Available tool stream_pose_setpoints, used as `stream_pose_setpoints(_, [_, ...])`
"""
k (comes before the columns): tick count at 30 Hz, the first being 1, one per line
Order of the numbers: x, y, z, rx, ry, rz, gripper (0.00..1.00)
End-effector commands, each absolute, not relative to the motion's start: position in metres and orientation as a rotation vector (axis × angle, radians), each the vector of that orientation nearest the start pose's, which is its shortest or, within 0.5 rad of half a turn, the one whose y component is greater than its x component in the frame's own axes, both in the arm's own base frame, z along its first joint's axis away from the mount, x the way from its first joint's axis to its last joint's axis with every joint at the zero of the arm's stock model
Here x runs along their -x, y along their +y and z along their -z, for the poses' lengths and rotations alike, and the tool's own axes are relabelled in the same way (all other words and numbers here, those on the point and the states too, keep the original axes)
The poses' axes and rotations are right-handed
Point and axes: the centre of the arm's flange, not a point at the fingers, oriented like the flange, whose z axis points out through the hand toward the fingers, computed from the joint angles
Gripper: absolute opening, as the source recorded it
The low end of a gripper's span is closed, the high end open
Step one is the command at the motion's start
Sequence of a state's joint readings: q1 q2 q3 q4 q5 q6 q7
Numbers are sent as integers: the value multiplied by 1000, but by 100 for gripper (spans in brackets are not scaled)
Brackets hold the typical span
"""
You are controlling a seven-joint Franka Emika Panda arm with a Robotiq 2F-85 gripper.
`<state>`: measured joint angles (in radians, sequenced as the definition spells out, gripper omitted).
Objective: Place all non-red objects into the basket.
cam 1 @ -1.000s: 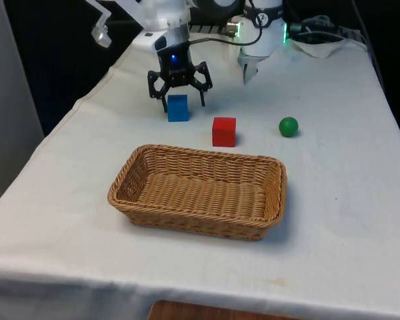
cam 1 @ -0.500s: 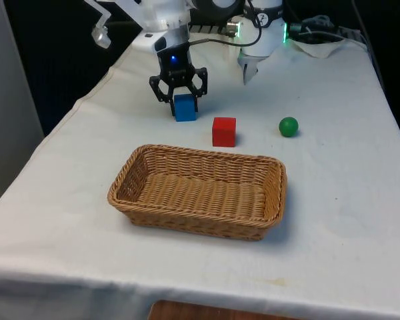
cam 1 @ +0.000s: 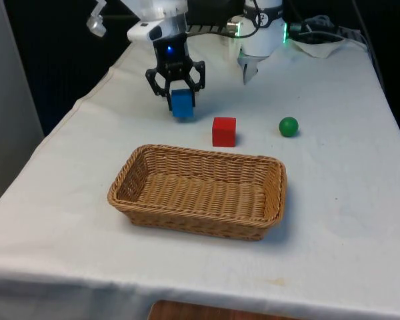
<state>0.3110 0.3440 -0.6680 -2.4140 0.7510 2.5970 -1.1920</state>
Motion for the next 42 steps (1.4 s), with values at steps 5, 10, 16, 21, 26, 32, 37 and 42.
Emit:
stream_pose_setpoints(5, [-448, -198, -214, 3015, -262, 157, 4])
stream_pose_setpoints(10, [-454, -196, -225, 3020, -247, 176, 4])
stream_pose_setpoints(16, [-465, -190, -241, 3025, -241, 203, 4])
stream_pose_setpoints(21, [-476, -182, -258, 3030, -244, 222, 4])
stream_pose_setpoints(26, [-485, -176, -268, 3038, -249, 222, 4])
stream_pose_setpoints(32, [-495, -170, -276, 3050, -254, 218, 4])
stream_pose_setpoints(37, [-506, -162, -285, 3061, -263, 204, 4])
stream_pose_setpoints(42, [-515, -158, -292, 3069, -264, 180, 4])
